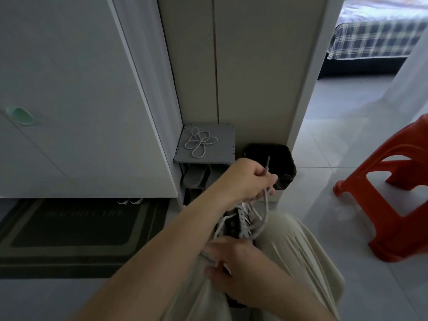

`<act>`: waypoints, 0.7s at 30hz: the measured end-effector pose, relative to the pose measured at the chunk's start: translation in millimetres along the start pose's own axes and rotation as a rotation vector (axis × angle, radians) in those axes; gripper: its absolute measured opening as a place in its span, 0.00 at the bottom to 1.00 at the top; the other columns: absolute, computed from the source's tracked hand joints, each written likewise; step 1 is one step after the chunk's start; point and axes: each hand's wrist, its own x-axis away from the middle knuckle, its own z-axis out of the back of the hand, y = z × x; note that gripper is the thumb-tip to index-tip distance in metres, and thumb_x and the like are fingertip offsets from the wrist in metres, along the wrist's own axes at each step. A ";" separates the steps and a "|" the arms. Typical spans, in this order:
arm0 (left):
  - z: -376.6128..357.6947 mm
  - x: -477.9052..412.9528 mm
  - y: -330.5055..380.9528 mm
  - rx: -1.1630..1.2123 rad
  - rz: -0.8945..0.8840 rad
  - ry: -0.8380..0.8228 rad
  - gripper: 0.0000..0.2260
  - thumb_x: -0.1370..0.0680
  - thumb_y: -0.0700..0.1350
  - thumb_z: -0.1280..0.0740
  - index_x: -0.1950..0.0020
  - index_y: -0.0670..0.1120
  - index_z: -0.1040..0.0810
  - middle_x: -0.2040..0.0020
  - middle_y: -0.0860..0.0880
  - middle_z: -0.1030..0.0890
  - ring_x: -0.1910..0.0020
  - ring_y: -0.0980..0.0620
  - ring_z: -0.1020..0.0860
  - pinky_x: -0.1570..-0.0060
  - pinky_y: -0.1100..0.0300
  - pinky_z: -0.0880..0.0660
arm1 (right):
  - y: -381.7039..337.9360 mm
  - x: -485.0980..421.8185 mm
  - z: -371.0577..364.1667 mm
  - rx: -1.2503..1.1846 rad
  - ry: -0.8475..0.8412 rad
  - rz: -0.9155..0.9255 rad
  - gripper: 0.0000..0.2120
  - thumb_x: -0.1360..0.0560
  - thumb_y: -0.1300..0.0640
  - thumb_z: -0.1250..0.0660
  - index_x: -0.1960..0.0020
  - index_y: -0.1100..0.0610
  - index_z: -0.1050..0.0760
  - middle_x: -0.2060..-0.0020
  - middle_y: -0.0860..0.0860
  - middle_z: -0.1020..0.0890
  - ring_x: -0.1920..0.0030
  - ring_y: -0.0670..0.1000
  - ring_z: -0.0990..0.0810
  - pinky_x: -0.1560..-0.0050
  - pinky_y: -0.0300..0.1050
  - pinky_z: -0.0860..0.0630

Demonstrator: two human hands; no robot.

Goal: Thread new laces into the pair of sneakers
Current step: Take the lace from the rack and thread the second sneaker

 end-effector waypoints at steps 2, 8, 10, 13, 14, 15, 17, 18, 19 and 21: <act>-4.6 2.1 -3.2 -0.100 0.139 -0.218 0.15 0.20 0.54 0.39 0.45 0.44 0.24 0.53 0.45 0.19 0.60 0.51 0.20 0.55 0.54 0.21 | -2.0 5.5 6.7 -0.011 0.005 0.026 0.09 0.24 0.51 0.37 0.48 0.53 0.23 0.56 0.45 0.23 0.60 0.41 0.28 0.57 0.39 0.28; 13.0 11.4 -43.5 -0.444 0.113 0.062 0.15 0.20 0.53 0.39 0.51 0.42 0.23 0.57 0.46 0.17 0.62 0.50 0.18 0.60 0.55 0.22 | 12.9 23.1 44.6 0.036 0.140 -0.135 0.08 0.24 0.51 0.34 0.49 0.49 0.18 0.62 0.39 0.20 0.61 0.39 0.23 0.57 0.30 0.27; 14.9 22.0 -60.9 -0.660 0.112 0.102 0.18 0.24 0.56 0.36 0.55 0.40 0.24 0.57 0.44 0.19 0.61 0.47 0.21 0.61 0.56 0.26 | 37.2 22.1 52.2 0.138 0.268 -0.273 0.06 0.25 0.50 0.34 0.50 0.47 0.19 0.60 0.40 0.20 0.61 0.40 0.23 0.57 0.32 0.27; 8.0 41.1 -84.1 -0.789 0.198 0.005 0.15 0.28 0.56 0.31 0.53 0.45 0.28 0.56 0.48 0.23 0.57 0.49 0.24 0.59 0.56 0.27 | 75.1 16.6 54.4 0.226 0.459 -0.467 0.12 0.26 0.49 0.34 0.43 0.48 0.22 0.48 0.46 0.21 0.49 0.49 0.23 0.48 0.44 0.27; 7.0 45.1 -90.7 -0.795 0.203 -0.003 0.12 0.29 0.53 0.31 0.53 0.47 0.29 0.56 0.49 0.23 0.56 0.49 0.25 0.59 0.56 0.27 | 86.1 15.2 53.0 0.307 0.418 -0.533 0.16 0.25 0.47 0.35 0.39 0.48 0.26 0.43 0.46 0.24 0.42 0.51 0.26 0.44 0.46 0.30; 8.7 48.0 -95.3 -0.783 0.203 0.002 0.09 0.29 0.50 0.32 0.54 0.48 0.28 0.57 0.50 0.23 0.55 0.50 0.25 0.59 0.57 0.27 | 94.7 13.9 51.5 0.385 0.341 -0.588 0.17 0.25 0.45 0.37 0.37 0.48 0.28 0.39 0.46 0.26 0.39 0.52 0.29 0.41 0.48 0.34; 20.4 53.7 -96.7 -0.712 0.214 0.019 0.03 0.27 0.46 0.33 0.56 0.50 0.25 0.59 0.53 0.22 0.57 0.53 0.23 0.60 0.59 0.28 | 103.0 12.3 50.7 0.371 0.277 -0.622 0.11 0.25 0.45 0.39 0.45 0.46 0.25 0.42 0.46 0.24 0.40 0.53 0.28 0.41 0.48 0.34; 28.8 56.6 -96.0 -0.666 0.229 0.029 0.01 0.25 0.46 0.33 0.56 0.50 0.24 0.59 0.54 0.21 0.58 0.55 0.22 0.59 0.60 0.26 | 103.7 12.5 51.4 0.312 0.288 -0.613 0.06 0.25 0.46 0.38 0.51 0.46 0.24 0.46 0.46 0.21 0.44 0.52 0.26 0.43 0.48 0.33; 37.4 60.6 -94.0 -0.622 0.245 0.045 0.01 0.24 0.47 0.33 0.56 0.51 0.23 0.59 0.55 0.20 0.59 0.57 0.22 0.57 0.60 0.24 | 103.4 13.5 52.0 0.268 0.303 -0.584 0.04 0.25 0.47 0.37 0.56 0.46 0.25 0.50 0.45 0.20 0.47 0.52 0.24 0.45 0.48 0.30; 55.8 67.3 -93.5 -0.567 0.262 0.087 0.03 0.23 0.48 0.34 0.55 0.52 0.22 0.57 0.54 0.19 0.58 0.57 0.21 0.53 0.57 0.22 | 98.9 14.8 51.8 0.225 0.292 -0.525 0.05 0.24 0.49 0.36 0.59 0.46 0.28 0.57 0.44 0.20 0.53 0.50 0.23 0.49 0.48 0.27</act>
